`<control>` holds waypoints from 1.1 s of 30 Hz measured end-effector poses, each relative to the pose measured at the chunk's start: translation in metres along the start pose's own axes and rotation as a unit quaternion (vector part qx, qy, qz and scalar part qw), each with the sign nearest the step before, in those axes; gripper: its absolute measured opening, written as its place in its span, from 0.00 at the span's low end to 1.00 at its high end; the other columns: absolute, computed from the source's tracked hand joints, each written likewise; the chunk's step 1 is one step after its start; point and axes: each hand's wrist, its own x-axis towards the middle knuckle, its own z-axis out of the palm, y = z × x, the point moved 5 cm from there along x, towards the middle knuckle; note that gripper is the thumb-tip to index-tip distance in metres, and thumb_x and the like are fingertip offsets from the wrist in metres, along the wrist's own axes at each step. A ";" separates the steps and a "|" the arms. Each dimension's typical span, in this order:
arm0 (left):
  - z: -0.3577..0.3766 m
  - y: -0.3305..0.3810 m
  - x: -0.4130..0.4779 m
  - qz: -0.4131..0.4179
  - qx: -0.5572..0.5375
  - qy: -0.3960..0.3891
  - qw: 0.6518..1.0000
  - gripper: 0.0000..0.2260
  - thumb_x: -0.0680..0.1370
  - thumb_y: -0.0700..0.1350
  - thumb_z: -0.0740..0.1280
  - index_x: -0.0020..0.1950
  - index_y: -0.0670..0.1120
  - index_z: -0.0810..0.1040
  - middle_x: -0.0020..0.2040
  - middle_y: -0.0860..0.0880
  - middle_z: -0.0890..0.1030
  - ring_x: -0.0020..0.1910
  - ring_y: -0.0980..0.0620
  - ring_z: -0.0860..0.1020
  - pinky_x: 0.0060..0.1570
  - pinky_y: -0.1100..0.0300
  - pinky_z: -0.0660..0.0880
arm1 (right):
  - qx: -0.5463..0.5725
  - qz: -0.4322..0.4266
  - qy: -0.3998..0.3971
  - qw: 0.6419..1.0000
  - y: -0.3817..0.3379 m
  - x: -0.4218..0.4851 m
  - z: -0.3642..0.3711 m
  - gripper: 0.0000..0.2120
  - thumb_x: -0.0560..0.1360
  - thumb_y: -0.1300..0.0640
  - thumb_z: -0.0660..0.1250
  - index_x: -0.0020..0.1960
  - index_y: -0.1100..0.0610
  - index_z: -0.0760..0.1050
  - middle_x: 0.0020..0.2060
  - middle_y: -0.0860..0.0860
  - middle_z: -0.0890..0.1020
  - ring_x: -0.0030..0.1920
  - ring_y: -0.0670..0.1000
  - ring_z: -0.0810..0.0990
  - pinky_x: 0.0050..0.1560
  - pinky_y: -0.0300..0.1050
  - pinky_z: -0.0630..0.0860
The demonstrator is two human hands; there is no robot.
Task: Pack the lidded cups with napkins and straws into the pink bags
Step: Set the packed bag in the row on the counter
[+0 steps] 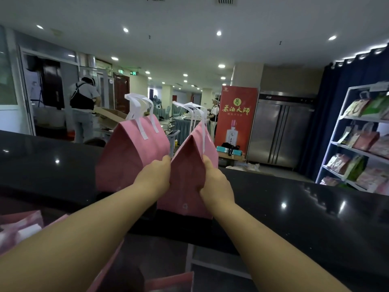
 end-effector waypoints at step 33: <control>-0.077 0.042 -0.254 0.243 -0.071 -0.057 0.966 0.08 0.72 0.55 0.67 0.48 0.54 0.78 0.42 0.58 0.77 0.40 0.59 0.74 0.42 0.61 0.74 | -0.061 -0.173 -0.284 0.941 -0.037 -0.174 -0.025 0.22 0.74 0.64 0.67 0.63 0.43 0.75 0.72 0.46 0.64 0.70 0.50 0.63 0.68 0.49 0.66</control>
